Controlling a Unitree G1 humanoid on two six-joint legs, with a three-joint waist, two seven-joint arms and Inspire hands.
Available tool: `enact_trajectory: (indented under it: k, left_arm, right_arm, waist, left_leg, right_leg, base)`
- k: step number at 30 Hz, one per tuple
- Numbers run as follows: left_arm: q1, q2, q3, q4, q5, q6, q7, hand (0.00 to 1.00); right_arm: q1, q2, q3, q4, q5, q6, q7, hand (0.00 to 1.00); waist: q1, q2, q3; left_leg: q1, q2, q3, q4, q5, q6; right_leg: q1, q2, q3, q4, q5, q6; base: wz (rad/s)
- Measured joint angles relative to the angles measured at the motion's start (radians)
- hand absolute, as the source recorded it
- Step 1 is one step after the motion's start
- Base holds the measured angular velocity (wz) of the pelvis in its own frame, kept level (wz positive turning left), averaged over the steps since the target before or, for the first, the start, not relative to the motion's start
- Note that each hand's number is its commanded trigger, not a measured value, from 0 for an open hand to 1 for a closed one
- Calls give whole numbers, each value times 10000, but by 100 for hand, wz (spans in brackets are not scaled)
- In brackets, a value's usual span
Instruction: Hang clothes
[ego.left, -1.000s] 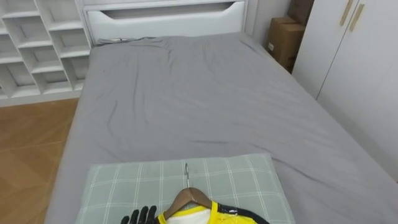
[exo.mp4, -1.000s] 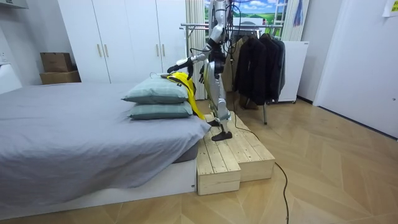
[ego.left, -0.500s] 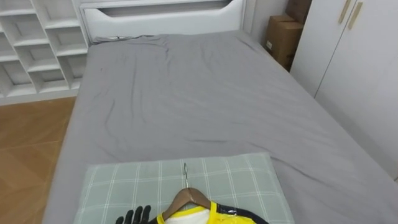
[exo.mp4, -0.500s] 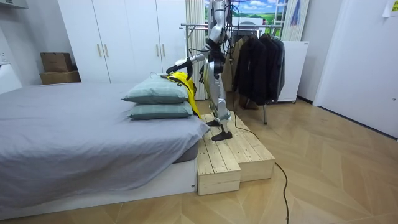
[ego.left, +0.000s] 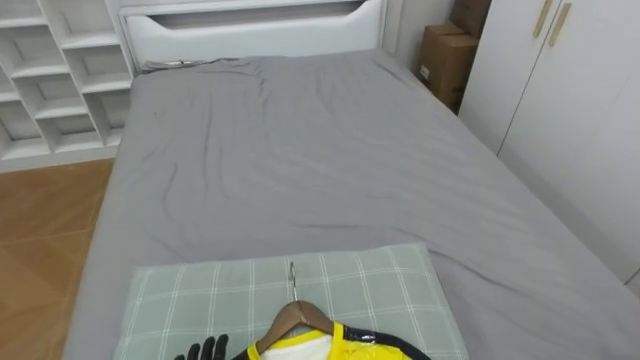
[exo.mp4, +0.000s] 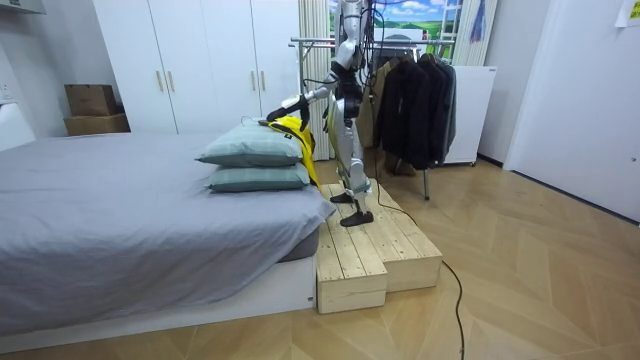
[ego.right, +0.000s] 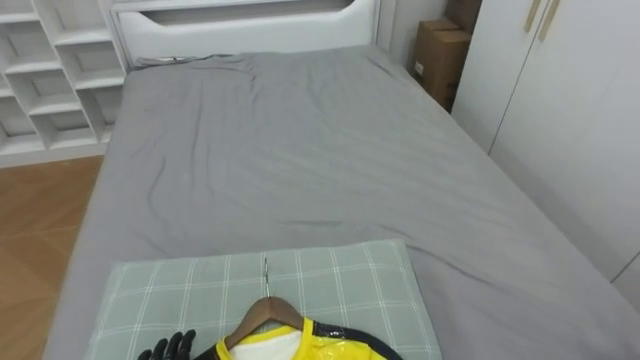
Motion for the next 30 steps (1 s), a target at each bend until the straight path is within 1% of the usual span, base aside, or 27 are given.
enact_trajectory:
  k: [3,5,7,8,9,10,12,15,18,19,22,25,30]
  left_arm:
    - [-241,-8,-11,7,-16,-39,0,0]
    - [-386,-68,-31,104,-34,-66,1,0]
    - [-414,-130,-123,136,-293,-129,0,0]
    - [-423,-146,-143,207,-374,-231,0,0]
    - [-472,-162,-218,390,-397,-262,-19,0]
    - [-475,-186,-225,442,-396,-261,-73,0]
    - [-474,-328,-222,533,-397,-256,-187,0]
    - [-480,-371,-224,532,-391,-257,-189,0]
    - [-563,-479,-236,605,-376,-257,-210,0]
    - [-676,-528,-236,765,-376,-257,-223,0]
    - [-856,-535,-323,887,-371,-256,-337,0]
    - [-1114,-508,-444,929,-377,-256,-380,0]
    - [-1386,-476,-513,956,-380,-256,-383,0]
  right_arm:
    - [-70,1,93,-11,-5,-6,-25,0]
    - [-109,1,185,-6,2,-15,-56,0]
    - [-139,3,233,-24,-5,-35,-90,0]
    - [-160,9,247,-23,-7,-90,-87,0]
    - [-182,18,287,-12,0,-122,-81,0]
    - [-198,20,303,-9,2,-118,-78,0]
    - [-207,37,325,-14,7,-118,-9,0]
    - [-247,44,480,-26,-23,-119,27,0]
    - [-287,44,482,-28,-61,-130,28,0]
    - [-291,44,483,-29,-61,-144,27,0]
    - [-319,57,494,-26,-57,-208,26,0]
    - [-413,55,557,-10,-59,-208,19,0]
    - [-592,55,618,28,-60,-202,20,0]
  waist:
    - [9,-13,-3]
    - [-2,-27,-2]
    - [-11,-28,-1]
    - [-38,-39,7]
    - [-62,-57,19]
    - [-66,-63,22]
    - [-138,-101,31]
    - [-181,-169,-10]
    - [-200,-183,-4]
    - [-198,-182,4]
    - [-227,-172,21]
    - [-232,-145,99]
    - [-230,-87,123]
  left_leg:
    - [-272,7,53,68,6,-9]
    - [-399,10,71,73,15,-24]
    - [-453,25,86,69,18,-29]
    - [-480,33,85,68,19,-31]
    - [-491,38,84,67,21,-33]
    - [-498,40,81,67,21,-34]
    - [-576,40,37,72,22,-35]
    - [-747,42,25,123,23,-36]
    - [-913,51,24,182,23,-37]
    - [-946,55,23,182,26,-42]
    - [-994,72,23,182,31,-49]
    - [-1099,77,29,193,33,-52]
    - [-1482,86,14,260,56,-78]
  right_leg:
    - [-281,0,25,16,5,-8]
    - [-403,1,24,8,7,-10]
    - [-479,13,21,12,7,-10]
    - [-506,20,16,10,7,-10]
    - [-510,25,6,6,7,-10]
    - [-512,27,6,7,7,-10]
    - [-555,28,-10,8,7,-11]
    - [-780,27,-2,24,10,-16]
    - [-918,28,8,26,13,-20]
    - [-950,28,8,26,13,-20]
    - [-990,40,10,17,13,-20]
    - [-1085,43,12,16,13,-20]
    - [-1439,43,2,22,48,-75]
  base:
    - [-6]
    - [-4]
    - [0]
    - [0]
    - [0]
    - [0]
    - [6]
    - [1]
    - [0]
    - [0]
    - [0]
    - [0]
    - [0]
